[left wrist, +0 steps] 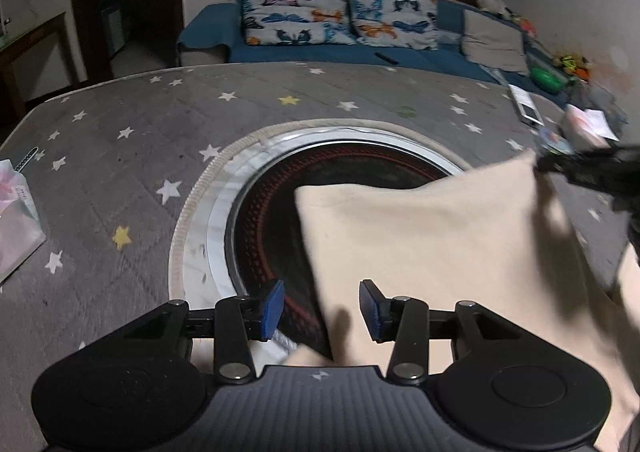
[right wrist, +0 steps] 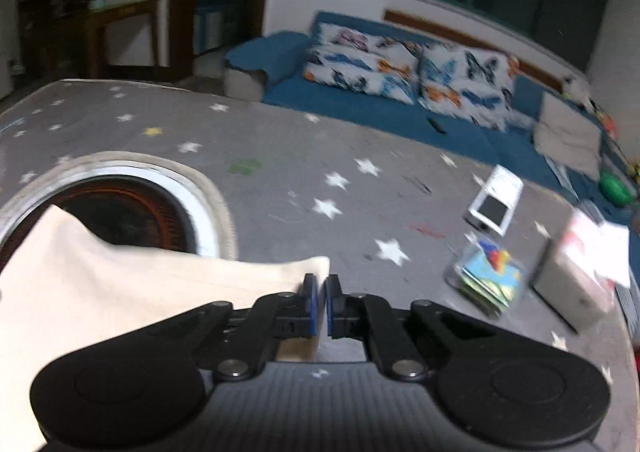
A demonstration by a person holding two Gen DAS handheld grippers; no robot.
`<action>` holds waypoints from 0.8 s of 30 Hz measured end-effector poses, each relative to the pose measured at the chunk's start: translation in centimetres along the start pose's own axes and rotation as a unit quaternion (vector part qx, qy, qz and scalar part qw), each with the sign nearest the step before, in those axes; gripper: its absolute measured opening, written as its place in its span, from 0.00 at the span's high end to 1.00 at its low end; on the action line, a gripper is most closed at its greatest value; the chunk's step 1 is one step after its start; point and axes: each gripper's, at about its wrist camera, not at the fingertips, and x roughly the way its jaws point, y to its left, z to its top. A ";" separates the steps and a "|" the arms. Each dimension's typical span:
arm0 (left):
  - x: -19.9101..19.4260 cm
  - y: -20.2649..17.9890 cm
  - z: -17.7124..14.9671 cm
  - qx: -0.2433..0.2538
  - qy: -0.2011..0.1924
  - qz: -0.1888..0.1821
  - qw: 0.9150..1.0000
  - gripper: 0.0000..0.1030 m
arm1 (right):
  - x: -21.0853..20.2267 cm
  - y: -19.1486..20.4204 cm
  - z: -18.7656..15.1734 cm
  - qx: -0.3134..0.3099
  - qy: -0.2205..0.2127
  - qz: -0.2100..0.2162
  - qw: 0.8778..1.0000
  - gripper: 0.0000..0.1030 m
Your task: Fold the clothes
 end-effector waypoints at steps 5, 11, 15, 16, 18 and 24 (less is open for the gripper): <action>2.3 -0.6 1.4 0.000 0.005 0.013 1.000 0.56 | -0.7 -0.8 -1.0 0.009 0.004 0.015 1.000 0.85; 4.0 -0.1 1.8 0.003 0.014 0.033 0.999 0.56 | -1.7 0.1 -2.5 -0.008 0.026 0.063 0.998 0.70; 1.0 1.2 0.7 -0.006 -0.003 0.021 1.000 0.56 | -3.2 1.0 -3.5 -0.021 0.022 0.069 0.997 0.67; -0.2 1.5 0.2 -0.003 -0.009 0.014 1.000 0.56 | -3.6 1.2 -3.7 -0.022 0.019 0.075 0.997 0.67; -2.5 1.5 -1.3 0.009 -0.017 -0.002 1.000 0.56 | -4.6 1.7 -4.0 -0.027 0.015 0.087 0.996 0.63; -5.8 -0.7 -6.5 0.060 -0.005 -0.036 0.998 0.56 | -7.1 4.3 -5.2 -0.049 0.011 0.121 0.991 0.63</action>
